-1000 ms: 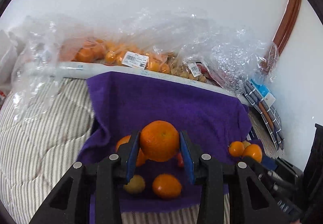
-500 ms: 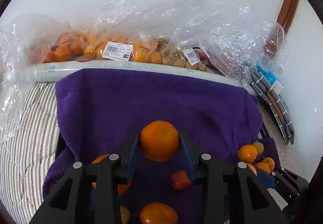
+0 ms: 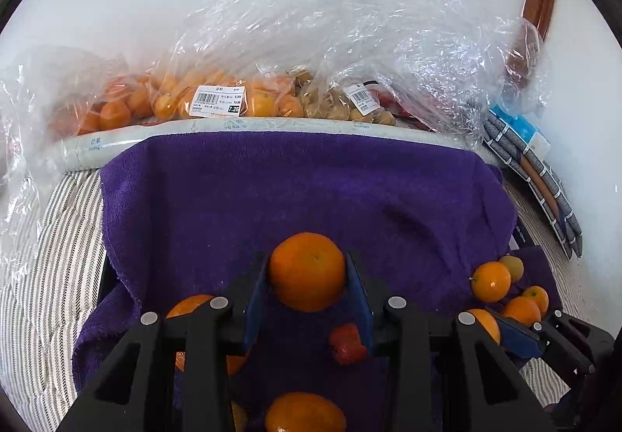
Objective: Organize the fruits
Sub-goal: 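Carry both held oranges over the purple towel and lower them, then open both tools releasing the oranges onto the towel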
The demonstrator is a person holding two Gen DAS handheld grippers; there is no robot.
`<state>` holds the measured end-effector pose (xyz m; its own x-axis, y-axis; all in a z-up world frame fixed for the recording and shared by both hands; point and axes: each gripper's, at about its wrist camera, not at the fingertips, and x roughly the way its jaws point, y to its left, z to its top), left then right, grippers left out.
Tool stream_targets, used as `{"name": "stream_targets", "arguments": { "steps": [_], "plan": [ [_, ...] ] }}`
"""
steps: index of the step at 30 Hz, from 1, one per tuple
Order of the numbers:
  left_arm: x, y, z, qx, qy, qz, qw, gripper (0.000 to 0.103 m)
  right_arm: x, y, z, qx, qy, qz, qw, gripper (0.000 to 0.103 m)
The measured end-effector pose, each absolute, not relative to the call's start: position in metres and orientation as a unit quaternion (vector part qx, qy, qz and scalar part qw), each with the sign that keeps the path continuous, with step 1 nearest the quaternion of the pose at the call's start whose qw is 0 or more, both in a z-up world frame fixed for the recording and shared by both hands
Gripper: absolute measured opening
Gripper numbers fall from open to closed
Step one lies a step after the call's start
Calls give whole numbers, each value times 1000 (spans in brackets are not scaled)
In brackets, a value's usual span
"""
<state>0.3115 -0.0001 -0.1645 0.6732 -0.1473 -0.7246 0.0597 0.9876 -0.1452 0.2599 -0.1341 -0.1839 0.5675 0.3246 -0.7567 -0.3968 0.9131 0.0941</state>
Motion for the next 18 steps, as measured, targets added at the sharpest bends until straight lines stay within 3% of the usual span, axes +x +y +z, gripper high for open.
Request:
{"name": "stream_targets", "arguments": {
  "steps": [14,18],
  "plan": [
    [305,-4,-166,-40,391,-57,918,38,254,-138,-179,-36,400,202,893,36],
    [305,-1,-163,-47,395,-55,916,42,248,-145,-169,-22,375,204,904,48]
  ]
}}
